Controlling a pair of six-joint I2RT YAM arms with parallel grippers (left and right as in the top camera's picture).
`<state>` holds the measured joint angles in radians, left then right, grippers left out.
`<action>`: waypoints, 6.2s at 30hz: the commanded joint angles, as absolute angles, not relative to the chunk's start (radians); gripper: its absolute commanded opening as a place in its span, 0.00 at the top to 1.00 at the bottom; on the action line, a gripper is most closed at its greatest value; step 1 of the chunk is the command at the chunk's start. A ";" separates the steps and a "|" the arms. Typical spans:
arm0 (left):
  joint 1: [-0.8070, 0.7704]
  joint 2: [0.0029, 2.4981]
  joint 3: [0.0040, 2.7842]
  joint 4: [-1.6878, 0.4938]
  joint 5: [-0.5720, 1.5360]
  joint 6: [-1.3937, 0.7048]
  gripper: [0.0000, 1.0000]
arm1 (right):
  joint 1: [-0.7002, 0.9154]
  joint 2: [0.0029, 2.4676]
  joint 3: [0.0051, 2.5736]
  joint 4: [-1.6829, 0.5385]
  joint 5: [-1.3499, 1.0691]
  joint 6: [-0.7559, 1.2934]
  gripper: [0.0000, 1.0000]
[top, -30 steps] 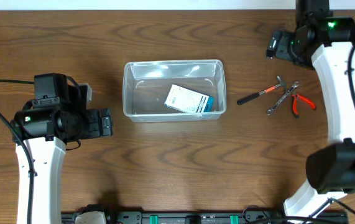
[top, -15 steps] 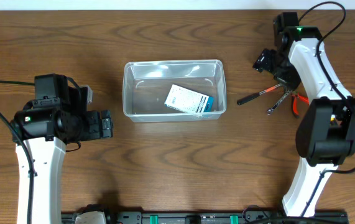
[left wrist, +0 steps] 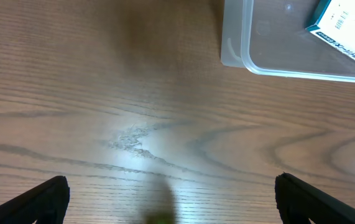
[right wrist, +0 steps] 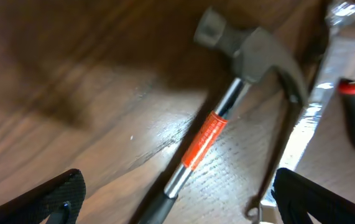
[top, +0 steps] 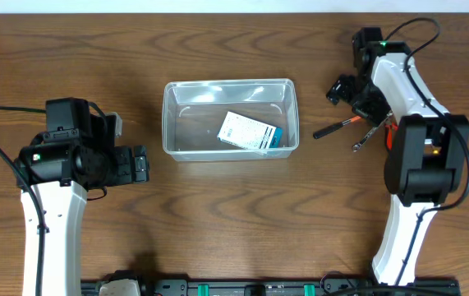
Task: Pack container
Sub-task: 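Move the right gripper back and grasp the hammer by its handle, then carry the hammer with the right gripper into the container and release, then return the right gripper to the wrench and pliers and lower over them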
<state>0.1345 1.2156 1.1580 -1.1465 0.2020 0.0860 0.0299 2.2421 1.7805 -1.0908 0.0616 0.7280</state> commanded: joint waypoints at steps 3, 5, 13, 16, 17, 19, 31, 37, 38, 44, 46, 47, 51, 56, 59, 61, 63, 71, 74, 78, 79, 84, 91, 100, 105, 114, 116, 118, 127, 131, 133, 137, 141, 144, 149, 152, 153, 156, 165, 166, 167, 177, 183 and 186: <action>0.131 1.219 1.164 -1.151 0.190 0.093 0.02 | 0.025 2.294 1.769 -1.093 0.027 0.744 0.01; 0.131 1.219 1.164 -1.151 0.190 0.093 0.02 | 0.025 2.309 1.769 -1.092 0.022 0.743 0.01; 0.131 1.219 1.164 -1.151 0.190 0.093 0.02 | 0.025 2.353 1.769 -1.090 -0.002 0.723 0.11; 0.131 1.219 1.164 -1.151 0.190 0.093 0.02 | 0.025 2.354 1.769 -1.087 -0.005 0.717 0.23; 0.131 1.219 1.164 -1.151 0.190 0.093 0.02 | 0.025 2.354 1.769 -1.084 -0.006 0.717 0.29; 0.131 1.219 1.164 -1.151 0.190 0.093 0.02 | 0.025 2.354 1.769 -1.083 -0.006 0.717 0.39; 0.131 1.219 1.164 -1.152 0.190 0.093 0.02 | 0.025 2.354 1.769 -1.073 -0.006 0.717 0.75; 0.131 1.219 1.164 -1.153 0.190 0.093 0.02 | 0.025 2.354 1.769 -1.070 -0.006 0.717 0.86; 0.131 1.219 1.164 -1.155 0.190 0.093 0.02 | 0.025 2.354 1.769 -1.070 -0.006 0.717 0.87; 0.131 1.219 1.164 -1.169 0.190 0.093 0.02 | 0.025 2.354 1.769 -1.071 -0.005 0.717 0.94; 0.131 1.219 1.164 -1.171 0.190 0.093 0.02 | 0.025 2.354 1.769 -1.073 -0.005 0.709 0.97; 0.131 1.219 1.164 -1.171 0.190 0.093 0.02 | 0.025 2.354 1.769 -1.073 -0.005 0.701 0.99; 0.131 1.219 1.164 -1.171 0.190 0.093 0.02 | 0.025 2.352 1.769 -1.073 -0.005 0.649 0.99; 0.131 1.219 1.164 -1.171 0.190 0.093 0.02 | 0.033 2.319 1.772 -1.076 0.023 0.588 0.99; 0.131 1.219 1.164 -1.171 0.190 0.093 0.02 | 0.051 2.260 1.777 -1.069 0.081 0.531 0.99; 0.131 1.219 1.164 -1.170 0.190 0.093 0.02 | 0.067 2.209 1.781 -1.056 0.106 0.473 0.99; 0.131 1.219 1.164 -1.170 0.190 0.093 0.02 | 0.088 2.146 1.784 -1.032 0.109 0.389 0.99; 0.131 1.219 1.164 -1.170 0.190 0.093 0.02 | 0.223 1.950 1.784 -0.968 0.102 0.046 0.99; 0.131 1.219 1.164 -1.170 0.190 0.093 0.02 | 0.299 1.910 1.784 -0.959 0.043 -0.160 0.99; 0.131 1.219 1.164 -1.170 0.190 0.093 0.02 | 0.402 1.901 1.784 -0.968 -0.035 -0.429 0.99; 0.131 1.219 1.164 -1.170 0.190 0.093 0.02 | 0.425 1.903 1.784 -0.974 -0.059 -0.492 0.99; 0.131 1.219 1.164 -1.170 0.190 0.093 0.02 | 0.506 1.904 1.784 -0.979 -0.207 -0.734 0.99; 0.131 1.219 1.164 -1.170 0.190 0.093 0.02 | 0.531 1.938 1.784 -0.963 -0.279 -0.813 0.99; 0.131 1.219 1.164 -1.170 0.190 0.093 0.02 | 0.533 2.103 1.784 -0.970 -0.297 -0.813 0.99; 0.131 1.219 1.164 -1.170 0.190 0.093 0.02 | 0.535 2.139 1.784 -0.973 -0.297 -0.808 0.96; 0.131 1.219 1.164 -1.174 0.190 0.093 0.02 | 0.535 2.139 1.784 -0.969 -0.296 -0.800 0.48; 0.131 1.219 1.164 -1.173 0.190 0.093 0.02 | 0.536 2.139 1.784 -0.969 -0.297 -0.797 0.48; 0.131 1.219 1.164 -1.174 0.190 0.093 0.02 | 0.536 2.136 1.785 -0.967 -0.297 -0.785 0.48; 0.131 1.219 1.164 -1.173 0.190 0.093 0.02 | 0.503 2.003 1.832 -0.939 -0.250 -0.586 0.45; 0.131 1.219 1.164 -1.173 0.190 0.093 0.02 | 0.427 1.896 1.837 -0.925 -0.083 -0.342 0.38; 0.131 1.219 1.164 -1.170 0.190 0.093 0.02 | 0.366 1.848 1.837 -0.940 -0.020 -0.198 0.19; 0.131 1.219 1.164 -1.169 0.190 0.093 0.02 | 0.205 1.772 1.837 -1.017 -0.007 -0.014 0.04; 0.131 1.218 1.164 -1.170 0.190 0.089 0.02 | 0.047 1.738 1.837 -1.103 -0.007 0.056 0.01; 0.131 1.216 1.164 -1.169 0.190 0.089 0.02 | -0.050 1.742 1.835 -1.159 -0.008 0.055 0.01; 0.131 1.216 1.164 -1.167 0.190 0.089 0.02 | -0.121 1.763 1.780 -1.197 -0.007 0.056 0.01; 0.131 1.216 1.164 -1.167 0.190 0.089 0.02 | -0.126 1.775 1.705 -1.151 -0.002 0.104 0.01; 0.131 1.216 1.164 -1.167 0.190 0.089 0.02 | -0.126 1.776 1.673 -1.124 -0.003 0.125 0.01; 0.131 1.216 1.164 -1.168 0.190 0.089 0.02 | -0.126 1.780 1.574 -1.045 0.001 0.189 0.01; 0.131 1.216 1.164 -1.171 0.190 0.089 0.02 | -0.124 1.781 1.309 -0.797 -0.005 0.255 0.01; 0.131 1.216 1.164 -1.171 0.190 0.089 0.02 | -0.123 1.781 1.290 -0.772 -0.004 0.255 0.01; 0.131 1.216 1.164 -1.170 0.190 0.089 0.02 | -0.121 1.781 1.267 -0.740 -0.004 0.258 0.01; 0.131 1.216 1.164 -1.176 0.190 0.089 0.02 | -0.104 1.783 1.147 -0.611 0.071 0.447 0.01; 0.131 1.216 1.164 -1.176 0.190 0.089 0.02 | -0.103 1.803 1.142 -0.586 0.082 0.487 0.01; 0.131 1.216 1.164 -1.176 0.190 0.089 0.02 | -0.097 1.825 1.142 -0.579 0.075 0.505 0.02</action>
<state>0.1345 1.2156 1.1580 -1.1709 0.2020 0.0860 -0.1116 1.7905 1.1488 -0.5816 0.0601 0.4561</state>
